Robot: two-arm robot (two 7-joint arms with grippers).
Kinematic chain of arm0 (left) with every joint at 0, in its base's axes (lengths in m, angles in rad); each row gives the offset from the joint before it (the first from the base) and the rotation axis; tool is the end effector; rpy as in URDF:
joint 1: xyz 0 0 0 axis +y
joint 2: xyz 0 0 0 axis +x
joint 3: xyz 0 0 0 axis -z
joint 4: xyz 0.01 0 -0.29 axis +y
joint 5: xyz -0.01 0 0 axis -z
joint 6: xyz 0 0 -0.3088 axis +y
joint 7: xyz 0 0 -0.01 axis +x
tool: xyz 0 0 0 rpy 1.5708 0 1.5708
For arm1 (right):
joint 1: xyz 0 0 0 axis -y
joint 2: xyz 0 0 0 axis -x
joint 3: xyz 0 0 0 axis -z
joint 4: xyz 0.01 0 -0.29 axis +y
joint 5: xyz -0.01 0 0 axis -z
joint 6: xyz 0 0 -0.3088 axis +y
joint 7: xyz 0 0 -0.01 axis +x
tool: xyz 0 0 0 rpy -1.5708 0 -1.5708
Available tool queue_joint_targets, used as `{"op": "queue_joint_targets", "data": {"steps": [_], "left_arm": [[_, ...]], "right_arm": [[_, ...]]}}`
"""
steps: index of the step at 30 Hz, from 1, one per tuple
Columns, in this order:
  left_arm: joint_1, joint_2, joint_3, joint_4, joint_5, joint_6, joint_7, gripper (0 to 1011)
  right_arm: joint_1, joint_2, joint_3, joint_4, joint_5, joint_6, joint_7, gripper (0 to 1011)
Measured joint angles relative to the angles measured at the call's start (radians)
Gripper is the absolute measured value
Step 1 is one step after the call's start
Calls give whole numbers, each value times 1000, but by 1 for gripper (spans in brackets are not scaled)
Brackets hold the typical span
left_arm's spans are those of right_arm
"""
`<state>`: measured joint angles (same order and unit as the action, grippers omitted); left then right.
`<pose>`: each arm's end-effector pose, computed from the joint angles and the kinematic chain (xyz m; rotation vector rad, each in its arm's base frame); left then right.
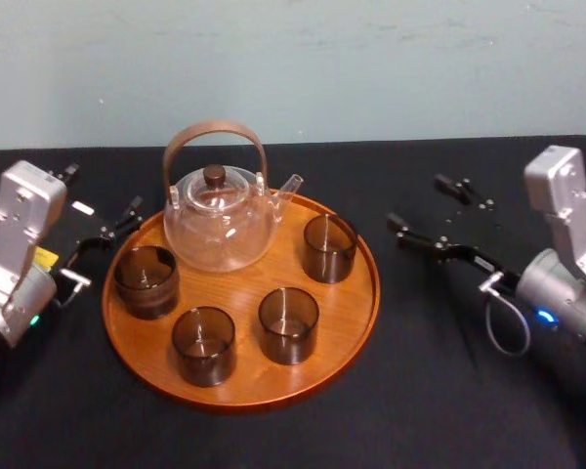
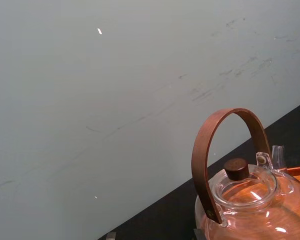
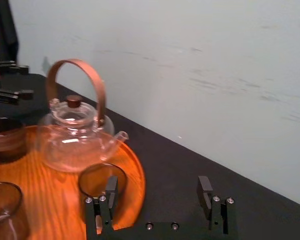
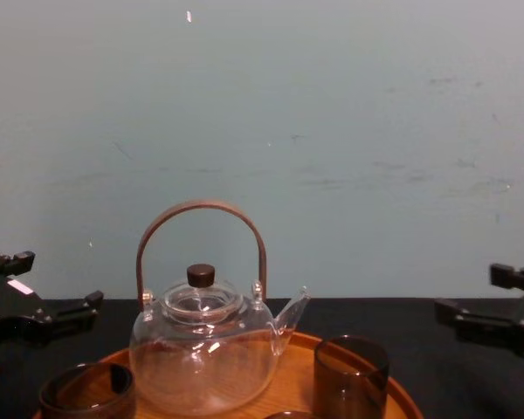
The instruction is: Pick up the glass from the table and place it on the tray.
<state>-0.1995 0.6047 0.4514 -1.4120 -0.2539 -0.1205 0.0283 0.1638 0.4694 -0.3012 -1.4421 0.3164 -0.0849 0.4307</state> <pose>0.3581 0.0827 -0.3023 0.3045 -0.2850 1.2480 0.3628 -0.0681 -0.2915 -0.1487 -0.1120 -0.9151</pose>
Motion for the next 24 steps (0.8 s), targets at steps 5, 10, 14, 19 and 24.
{"op": "queue_joint_targets", "data": {"steps": [5, 10, 14, 19, 24], "left_arm": [[0, 0, 0, 0, 0, 0, 0, 1002], [0, 0, 0, 0, 0, 0, 0, 1001], [0, 0, 0, 0, 0, 0, 0, 1002], [0, 0, 0, 0, 0, 0, 0, 1002], [0, 0, 0, 0, 0, 0, 0, 1001]], "right_arm": [[-19, 3, 32, 10, -2, -10, -18, 1002], [-29, -5, 59, 36, -10, -20, -35, 1002], [-31, -14, 76, 58, -11, -25, -37, 1002], [-29, -26, 85, 82, -5, -26, -29, 1002], [-27, -33, 87, 89, -6, -29, -31, 1002]]}}
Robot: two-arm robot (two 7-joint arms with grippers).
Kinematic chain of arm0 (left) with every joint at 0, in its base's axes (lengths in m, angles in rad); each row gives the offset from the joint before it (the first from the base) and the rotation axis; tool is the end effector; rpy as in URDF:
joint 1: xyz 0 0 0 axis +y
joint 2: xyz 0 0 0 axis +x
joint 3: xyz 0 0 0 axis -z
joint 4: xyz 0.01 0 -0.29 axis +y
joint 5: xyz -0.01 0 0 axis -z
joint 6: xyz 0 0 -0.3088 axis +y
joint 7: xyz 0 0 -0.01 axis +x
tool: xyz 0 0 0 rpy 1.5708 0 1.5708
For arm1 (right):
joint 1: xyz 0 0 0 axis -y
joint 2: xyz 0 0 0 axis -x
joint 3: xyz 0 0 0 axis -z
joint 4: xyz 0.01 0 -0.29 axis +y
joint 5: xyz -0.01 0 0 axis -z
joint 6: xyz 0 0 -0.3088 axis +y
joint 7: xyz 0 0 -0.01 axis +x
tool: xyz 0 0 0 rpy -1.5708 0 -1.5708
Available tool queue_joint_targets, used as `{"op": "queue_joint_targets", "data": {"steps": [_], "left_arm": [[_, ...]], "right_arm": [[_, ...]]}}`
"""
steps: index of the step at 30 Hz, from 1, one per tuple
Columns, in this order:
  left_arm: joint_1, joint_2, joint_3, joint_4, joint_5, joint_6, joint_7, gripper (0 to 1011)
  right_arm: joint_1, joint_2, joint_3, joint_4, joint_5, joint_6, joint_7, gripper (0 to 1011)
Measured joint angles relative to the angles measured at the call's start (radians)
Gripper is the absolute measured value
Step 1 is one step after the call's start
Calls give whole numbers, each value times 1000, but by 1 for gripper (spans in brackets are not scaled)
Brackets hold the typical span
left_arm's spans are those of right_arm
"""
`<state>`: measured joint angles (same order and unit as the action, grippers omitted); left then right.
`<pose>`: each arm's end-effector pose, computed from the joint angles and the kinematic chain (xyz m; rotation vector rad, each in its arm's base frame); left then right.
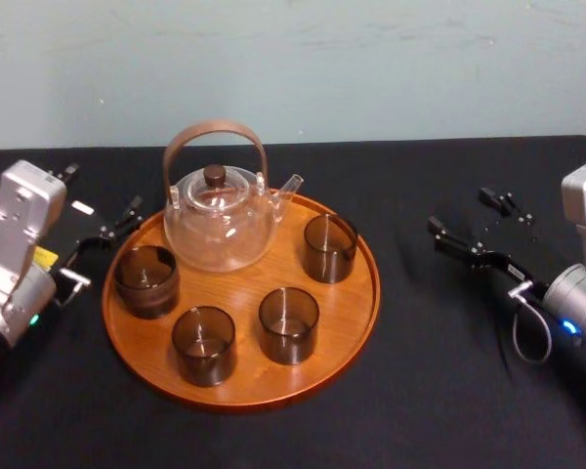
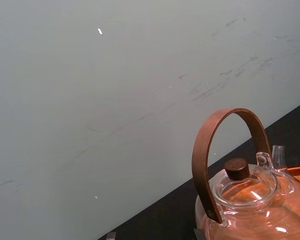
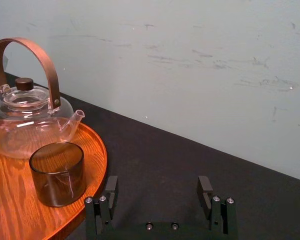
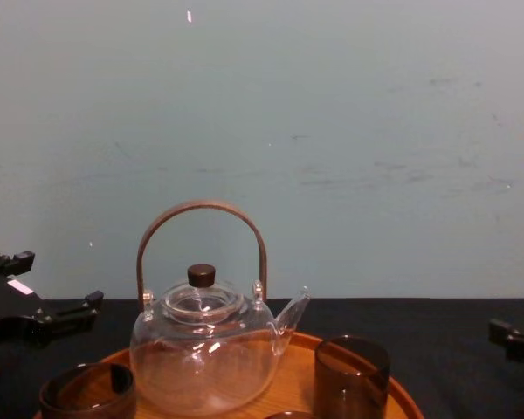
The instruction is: Pick up the glass from the table and place it on the tray.
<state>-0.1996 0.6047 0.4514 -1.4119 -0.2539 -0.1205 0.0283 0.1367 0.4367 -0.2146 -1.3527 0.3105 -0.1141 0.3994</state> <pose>0.3581 0.0827 -0.3023 0.3045 -0.2851 1.2480 0.3584 -0.0942 -0.3159 -0.1481 -0.0599 -1.0513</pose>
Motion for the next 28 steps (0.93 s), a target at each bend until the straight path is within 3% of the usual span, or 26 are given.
{"op": "queue_joint_targets", "data": {"steps": [28], "left_arm": [[0, 0, 0, 0, 0, 0, 0, 1001]], "right_arm": [[0, 4, 0, -3, 2, 1, 4, 1002]]}}
